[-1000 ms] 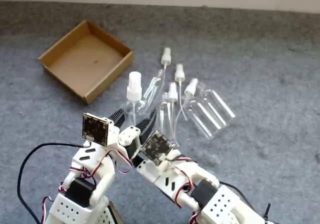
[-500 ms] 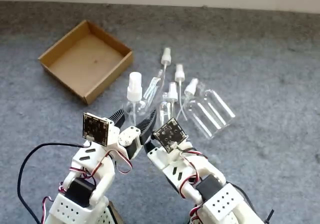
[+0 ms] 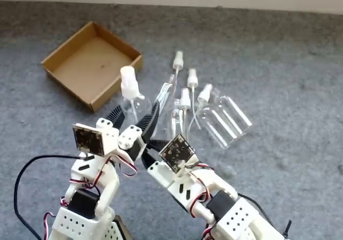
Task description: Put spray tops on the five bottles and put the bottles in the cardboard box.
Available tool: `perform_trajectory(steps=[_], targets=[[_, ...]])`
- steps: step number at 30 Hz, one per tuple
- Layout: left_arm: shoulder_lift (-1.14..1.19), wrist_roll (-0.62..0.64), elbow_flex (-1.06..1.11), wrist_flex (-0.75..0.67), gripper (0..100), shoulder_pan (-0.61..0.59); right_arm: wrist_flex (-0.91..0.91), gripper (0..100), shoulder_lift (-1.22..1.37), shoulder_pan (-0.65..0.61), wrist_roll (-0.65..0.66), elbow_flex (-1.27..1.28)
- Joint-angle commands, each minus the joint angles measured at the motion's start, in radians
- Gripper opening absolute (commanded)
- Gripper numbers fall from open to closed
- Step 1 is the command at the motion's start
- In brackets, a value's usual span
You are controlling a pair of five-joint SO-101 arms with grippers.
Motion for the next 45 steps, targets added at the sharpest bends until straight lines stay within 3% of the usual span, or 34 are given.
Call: perform_trajectory(steps=[1,11,18,24,33,37,45], targets=[[-0.010,-0.011,0.021,-0.094,7,0.002,-0.038,2.3,-0.015,-0.062,0.009,-0.027],[-0.007,-0.015,0.021,-0.057,7,0.047,-0.047,2.3,-0.024,-0.071,0.014,-0.039],[-0.008,-0.015,0.021,-0.006,7,0.087,-0.042,2.3,-0.321,-0.071,0.015,-0.025],[-0.010,-0.015,0.021,-0.009,7,0.137,0.131,2.3,-0.444,-0.068,0.015,0.050],[-0.010,-0.015,0.021,-0.009,7,0.139,0.136,2.3,-0.449,0.082,0.011,0.059],[-0.010,-0.015,0.019,-0.009,7,0.113,0.140,2.3,-0.449,0.085,0.009,0.061],[-0.012,-0.011,0.019,-0.012,7,-0.076,0.148,2.3,-0.450,0.084,0.015,0.139]])
